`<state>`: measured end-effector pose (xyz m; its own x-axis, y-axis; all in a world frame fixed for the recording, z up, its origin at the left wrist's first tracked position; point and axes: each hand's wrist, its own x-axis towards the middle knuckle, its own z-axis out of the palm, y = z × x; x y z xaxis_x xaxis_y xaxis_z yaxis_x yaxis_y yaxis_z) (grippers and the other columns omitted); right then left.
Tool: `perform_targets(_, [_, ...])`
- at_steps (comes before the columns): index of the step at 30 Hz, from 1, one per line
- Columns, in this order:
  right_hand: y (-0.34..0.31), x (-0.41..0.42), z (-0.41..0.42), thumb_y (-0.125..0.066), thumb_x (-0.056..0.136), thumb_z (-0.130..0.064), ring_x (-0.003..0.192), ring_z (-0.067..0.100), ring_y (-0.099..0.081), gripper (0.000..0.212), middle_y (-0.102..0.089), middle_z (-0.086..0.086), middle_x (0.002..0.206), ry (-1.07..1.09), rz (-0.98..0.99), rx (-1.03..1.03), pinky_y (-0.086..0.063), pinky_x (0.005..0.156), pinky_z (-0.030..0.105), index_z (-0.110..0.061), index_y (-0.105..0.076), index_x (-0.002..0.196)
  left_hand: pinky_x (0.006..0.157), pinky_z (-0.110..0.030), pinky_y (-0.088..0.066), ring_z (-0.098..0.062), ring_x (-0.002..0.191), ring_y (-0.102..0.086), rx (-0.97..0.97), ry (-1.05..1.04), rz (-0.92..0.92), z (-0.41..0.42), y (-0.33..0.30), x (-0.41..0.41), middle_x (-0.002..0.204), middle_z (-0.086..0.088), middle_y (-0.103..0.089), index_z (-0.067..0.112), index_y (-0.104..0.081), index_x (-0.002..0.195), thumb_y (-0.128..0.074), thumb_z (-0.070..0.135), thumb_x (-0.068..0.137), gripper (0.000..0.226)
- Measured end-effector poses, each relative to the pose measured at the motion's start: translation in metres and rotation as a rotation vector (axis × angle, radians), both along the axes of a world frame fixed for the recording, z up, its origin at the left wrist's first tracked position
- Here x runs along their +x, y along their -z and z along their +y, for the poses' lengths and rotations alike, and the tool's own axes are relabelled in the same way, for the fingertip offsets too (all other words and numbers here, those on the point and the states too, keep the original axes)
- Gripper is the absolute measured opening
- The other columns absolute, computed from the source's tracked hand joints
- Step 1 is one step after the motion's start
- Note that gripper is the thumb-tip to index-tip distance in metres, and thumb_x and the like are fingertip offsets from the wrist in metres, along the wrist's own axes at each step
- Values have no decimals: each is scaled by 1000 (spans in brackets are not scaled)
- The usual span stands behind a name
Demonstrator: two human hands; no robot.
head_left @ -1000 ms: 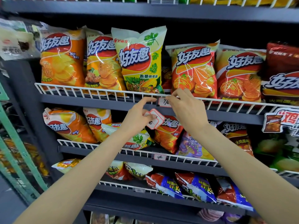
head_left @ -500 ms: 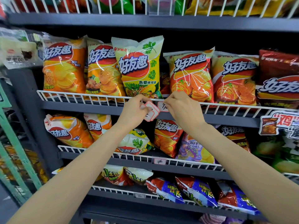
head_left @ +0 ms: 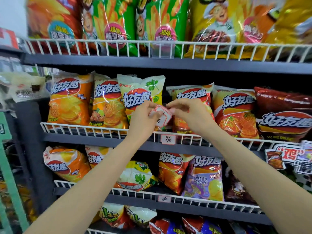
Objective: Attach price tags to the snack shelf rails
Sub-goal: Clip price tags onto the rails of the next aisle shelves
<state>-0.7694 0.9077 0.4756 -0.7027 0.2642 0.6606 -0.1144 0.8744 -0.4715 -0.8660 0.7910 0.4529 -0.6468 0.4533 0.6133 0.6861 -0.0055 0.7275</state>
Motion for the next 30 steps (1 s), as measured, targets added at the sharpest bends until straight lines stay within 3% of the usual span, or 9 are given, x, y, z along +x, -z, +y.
perform_targets(4, [-25, -4, 3, -62, 86, -9, 76, -3, -58, 17, -66, -11, 82, 16, 31, 28, -44, 71, 11, -16, -72, 99, 73, -22, -48, -15, 86, -63, 17, 29, 46, 4, -24, 1, 96, -3, -67, 11, -57, 108, -62, 20, 87, 22])
perform_targets(6, [-38, -5, 4, -64, 83, -4, 67, -7, -56, 18, -64, -16, 74, 20, 61, 45, -42, 66, 9, -18, -73, 90, 66, -14, -46, -14, 82, -64, 29, 24, 53, 6, -37, 0, 96, -6, -69, 10, -59, 106, -62, 18, 87, 21])
perform_targets(8, [-52, -9, 6, -66, 81, -4, 66, -1, -59, 18, -67, -11, 71, 32, 81, 57, -46, 66, 18, -20, -73, 84, 59, -9, -43, -13, 78, -64, 36, -10, 77, 6, -51, -2, 92, -6, -70, 9, -62, 102, -62, 16, 87, 17])
perform_targets(11, [-75, -14, 4, -68, 80, -6, 71, 20, -66, 11, -71, 6, 74, 23, 118, 17, -55, 69, 33, -14, -74, 82, 66, -21, -47, -18, 83, -66, 65, -67, 143, 3, -74, -5, 92, -8, -70, 7, -65, 101, -63, 17, 85, 18])
perform_targets(16, [-107, -19, -2, -73, 78, -15, 70, 8, -64, 5, -71, 0, 72, -1, 184, 27, -50, 72, 24, -15, -75, 83, 84, -32, -51, -18, 91, -65, 84, -160, 231, -3, -105, -12, 100, -8, -70, 10, -68, 103, -64, 21, 85, 21])
perform_targets(19, [-114, -23, -2, -72, 79, -17, 62, 1, -57, 5, -66, -6, 65, 0, 226, 37, -46, 66, 18, -14, -75, 83, 85, -38, -52, -22, 93, -65, 85, -157, 228, -4, -116, -17, 100, -10, -70, 9, -68, 102, -64, 18, 85, 19])
perform_targets(22, [-121, -31, -2, -69, 82, -16, 59, -2, -50, 6, -58, -13, 62, 79, 327, 78, -38, 59, 14, -12, -73, 85, 81, -31, -49, -21, 95, -63, 112, -162, 213, -2, -123, -19, 103, -10, -68, 8, -65, 107, -62, 15, 86, 22])
perform_targets(26, [-132, -35, 1, -64, 85, -17, 69, 8, -55, 8, -59, -9, 70, 226, 429, 142, -47, 66, 29, -20, -71, 88, 90, -35, -47, -27, 102, -60, 101, -165, 192, -1, -126, -19, 100, -14, -66, 0, -65, 108, -60, 13, 88, 24])
perform_targets(30, [-141, -37, 2, -63, 87, -20, 84, 14, -62, 9, -68, -3, 88, 308, 441, 240, -52, 71, 35, -22, -70, 92, 67, -16, -33, -23, 93, -55, -4, -137, 235, 1, -129, -17, 99, -15, -60, -4, -60, 117, -59, 14, 89, 33])
